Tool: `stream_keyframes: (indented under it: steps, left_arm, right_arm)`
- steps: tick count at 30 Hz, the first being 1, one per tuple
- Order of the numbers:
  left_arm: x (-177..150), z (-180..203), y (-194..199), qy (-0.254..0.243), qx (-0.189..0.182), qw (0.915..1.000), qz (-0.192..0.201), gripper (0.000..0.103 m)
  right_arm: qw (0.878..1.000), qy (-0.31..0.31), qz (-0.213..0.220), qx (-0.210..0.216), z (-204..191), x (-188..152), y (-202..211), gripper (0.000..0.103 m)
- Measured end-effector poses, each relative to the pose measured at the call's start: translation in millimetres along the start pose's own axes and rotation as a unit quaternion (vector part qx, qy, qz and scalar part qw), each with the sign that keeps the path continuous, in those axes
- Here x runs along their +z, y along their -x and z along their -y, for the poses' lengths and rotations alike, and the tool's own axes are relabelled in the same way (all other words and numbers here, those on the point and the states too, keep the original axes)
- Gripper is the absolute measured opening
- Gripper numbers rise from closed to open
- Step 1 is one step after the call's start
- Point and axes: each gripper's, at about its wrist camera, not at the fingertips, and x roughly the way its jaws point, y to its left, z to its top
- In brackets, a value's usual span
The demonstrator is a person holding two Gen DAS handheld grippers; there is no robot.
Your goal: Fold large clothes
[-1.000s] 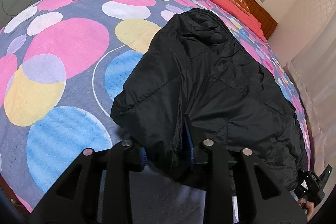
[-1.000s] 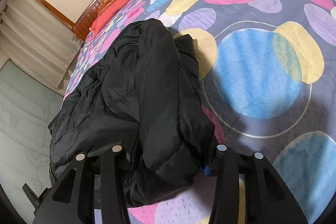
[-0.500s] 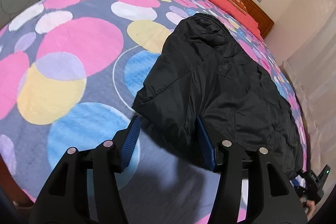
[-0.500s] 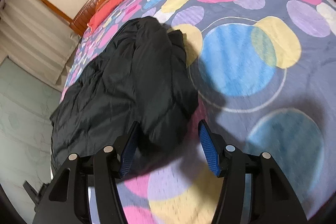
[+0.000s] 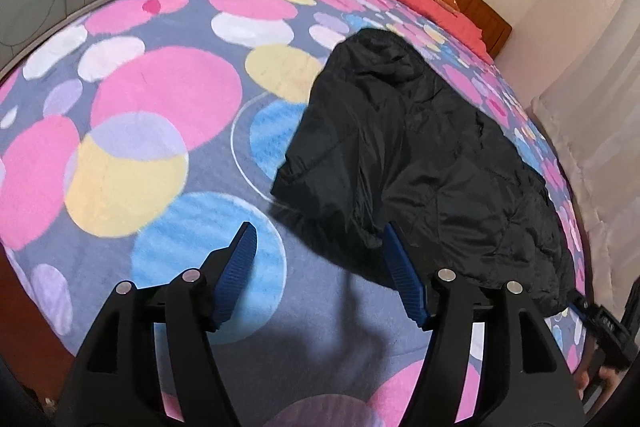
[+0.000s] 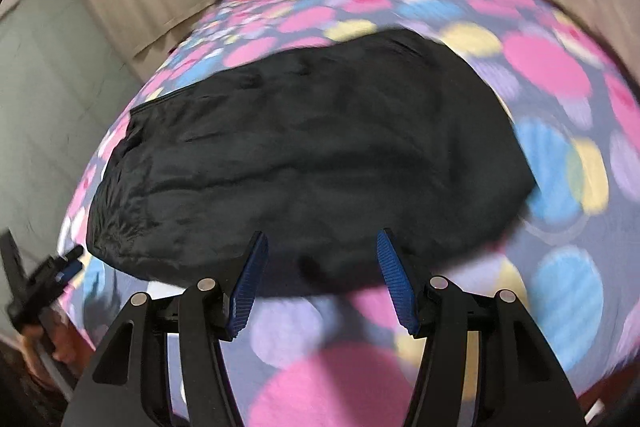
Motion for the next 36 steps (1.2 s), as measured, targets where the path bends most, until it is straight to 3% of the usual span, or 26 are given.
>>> stream_keyframes:
  steps: [8, 15, 20, 26, 32, 36]
  left_arm:
    - [24, -9, 4, 0.001, 0.019, 0.9996, 0.020, 0.067]
    - [59, -5, -18, -0.016, 0.008, 0.9998, 0.009, 0.077]
    - [81, -1, -53, -0.022, -0.018, 0.9994, -0.019, 0.078]
    - [99, 4, -102, -0.019, -0.072, 0.9941, -0.079, 0.078]
    - [104, 12, -156, -0.006, -0.151, 0.9731, -0.174, 0.078]
    - [105, 19, -172, -0.018, -0.161, 0.9700, -0.181, 0.078]
  right_arm:
    - [0.990, 0.114, 0.041, -0.073, -76, 58, -50, 0.057]
    - [0.983, 0.134, 0.025, -0.123, -97, 72, -104, 0.057]
    - [0.984, 0.123, 0.015, -0.127, -92, 64, -127, 0.059]
    - [0.984, 0.123, 0.022, -0.128, -92, 60, -131, 0.059]
    - [0.983, 0.123, 0.031, -0.129, -92, 57, -132, 0.059]
    - [0.984, 0.120, 0.034, -0.128, -93, 55, -132, 0.059]
